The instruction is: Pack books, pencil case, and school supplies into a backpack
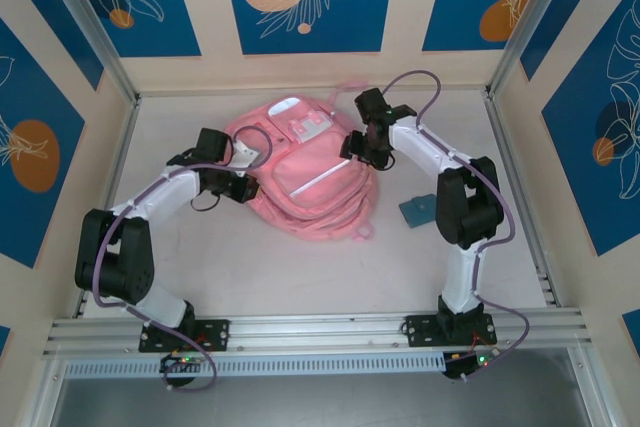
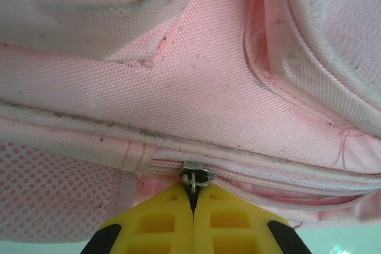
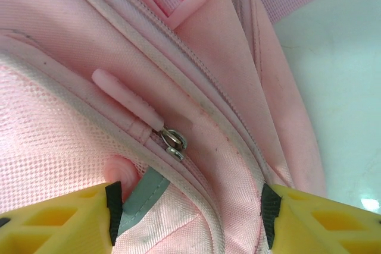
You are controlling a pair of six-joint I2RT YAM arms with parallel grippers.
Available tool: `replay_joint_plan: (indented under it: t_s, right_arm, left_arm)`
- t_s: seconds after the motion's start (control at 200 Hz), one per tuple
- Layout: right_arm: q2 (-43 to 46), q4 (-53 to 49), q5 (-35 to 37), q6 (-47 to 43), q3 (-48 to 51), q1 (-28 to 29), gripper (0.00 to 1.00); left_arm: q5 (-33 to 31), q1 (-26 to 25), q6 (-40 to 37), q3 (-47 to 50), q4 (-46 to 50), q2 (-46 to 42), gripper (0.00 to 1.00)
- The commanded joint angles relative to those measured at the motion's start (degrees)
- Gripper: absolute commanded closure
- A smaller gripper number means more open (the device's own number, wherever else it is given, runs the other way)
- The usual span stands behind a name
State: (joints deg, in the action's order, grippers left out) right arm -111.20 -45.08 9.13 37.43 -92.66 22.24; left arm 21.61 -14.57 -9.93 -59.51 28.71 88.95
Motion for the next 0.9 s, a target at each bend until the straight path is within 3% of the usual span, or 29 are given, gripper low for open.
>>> replay_joint_plan:
  t_s: [0.0,0.235,0.41,0.595,0.895]
  right_arm:
    - [7.2,-3.2,0.0,-0.5,3.8,-0.5,0.32]
    - [21.3,0.7,-7.3,5.3,20.2,3.0,0.19]
    - [24.5,7.5,-14.9,12.3,28.1,7.8,0.18]
    - [20.7,13.5,-14.8,16.0,27.7,12.7,0.23]
    - [14.9,17.6,-13.3,18.5,23.9,14.1,0.37]
  left_arm:
    - [1.2,-1.8,-0.4,0.4,0.1,-1.1,1.00]
    - [-0.3,-3.9,1.0,-0.1,2.5,-1.8,1.00]
    - [-0.3,-6.7,3.5,1.2,2.2,-3.5,1.00]
    - [-1.2,-10.2,8.5,4.0,-0.7,-6.1,1.00]
    - [-2.9,-17.0,15.4,6.2,-4.4,-6.8,1.00]
